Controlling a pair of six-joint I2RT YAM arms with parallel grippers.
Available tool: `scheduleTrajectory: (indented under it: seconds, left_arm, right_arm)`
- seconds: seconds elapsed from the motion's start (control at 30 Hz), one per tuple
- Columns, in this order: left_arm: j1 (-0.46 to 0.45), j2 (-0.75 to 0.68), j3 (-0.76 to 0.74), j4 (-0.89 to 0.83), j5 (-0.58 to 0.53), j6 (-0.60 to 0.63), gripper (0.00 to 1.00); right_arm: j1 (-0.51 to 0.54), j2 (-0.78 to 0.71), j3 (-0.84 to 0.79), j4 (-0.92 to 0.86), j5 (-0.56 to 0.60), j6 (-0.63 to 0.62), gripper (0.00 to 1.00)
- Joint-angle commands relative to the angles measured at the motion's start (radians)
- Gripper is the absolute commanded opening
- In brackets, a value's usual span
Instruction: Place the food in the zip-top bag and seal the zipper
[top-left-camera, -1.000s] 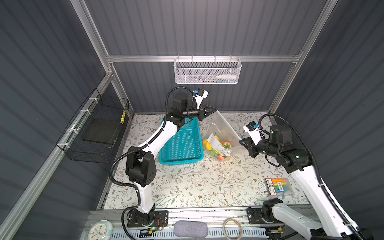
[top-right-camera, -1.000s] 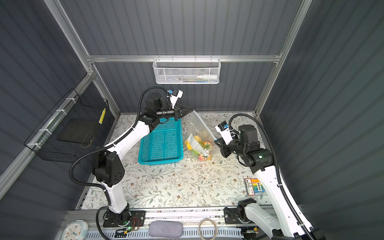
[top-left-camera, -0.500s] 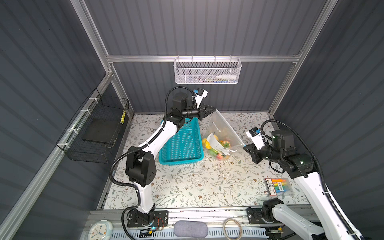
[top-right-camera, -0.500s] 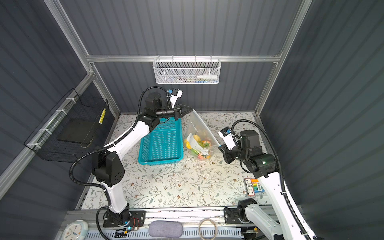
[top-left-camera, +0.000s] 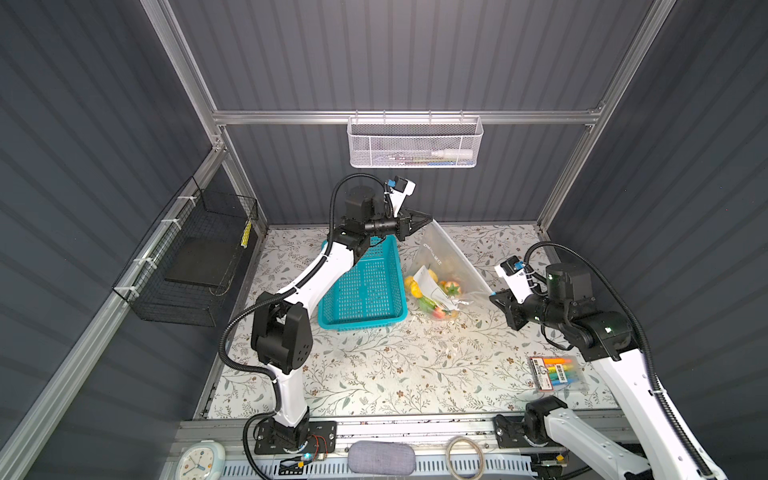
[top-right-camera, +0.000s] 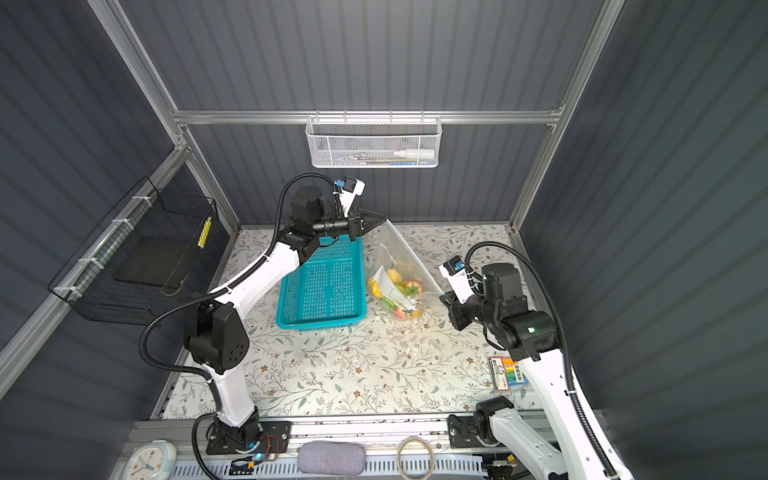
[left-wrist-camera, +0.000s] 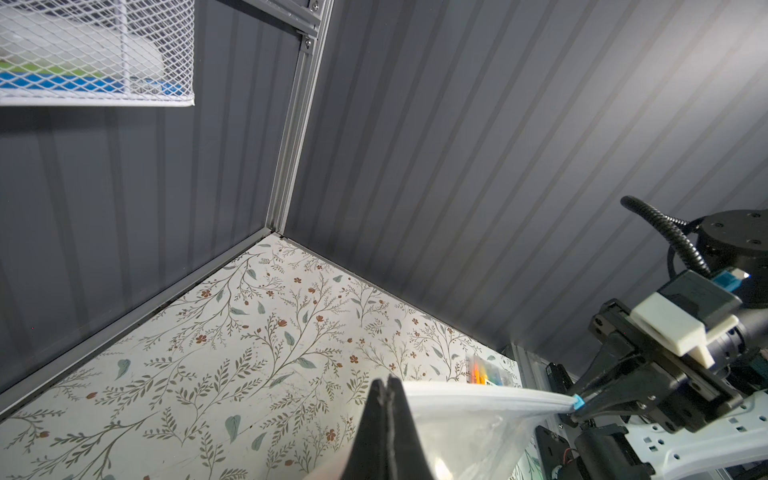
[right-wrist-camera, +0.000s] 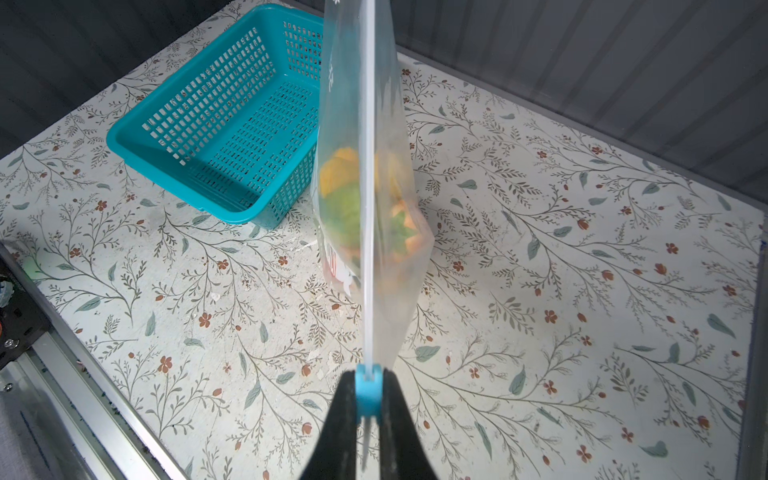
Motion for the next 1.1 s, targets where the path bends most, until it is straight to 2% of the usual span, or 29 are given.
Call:
scheduleTrajectory:
  seconds: [0.0, 0.33, 0.57, 0.7, 0.8, 0.9, 1.07]
  left_arm:
    - [0.045, -0.009, -0.001, 0.072, -0.071, -0.009, 0.0]
    - [0.035, -0.025, -0.018, 0.072, -0.031, -0.001, 0.0]
    - [-0.013, -0.051, -0.063, 0.077, 0.044, 0.005, 0.0]
    - [-0.03, -0.053, -0.06, 0.057, 0.044, 0.019, 0.0]
    - [-0.033, -0.055, -0.055, 0.057, 0.044, 0.017, 0.0]
    - [-0.034, -0.058, -0.055, 0.061, 0.041, 0.018, 0.0]
    - [-0.034, -0.06, -0.043, 0.039, 0.04, 0.029, 0.0]
  right_arm:
    - [-0.007, -0.016, -0.011, -0.143, 0.03, 0.004, 0.01]
    - [-0.008, 0.036, 0.025, -0.13, -0.012, 0.01, 0.03]
    - [-0.007, 0.084, 0.085, 0.03, -0.106, 0.027, 0.43]
    - [-0.007, 0.156, 0.139, 0.076, -0.105, -0.011, 0.53]
    - [-0.006, 0.231, 0.185, 0.087, -0.068, -0.02, 0.56]
    - [-0.006, 0.288, 0.196, 0.134, -0.08, -0.02, 0.57]
    - [-0.006, 0.333, 0.179, 0.208, -0.136, -0.026, 0.52]
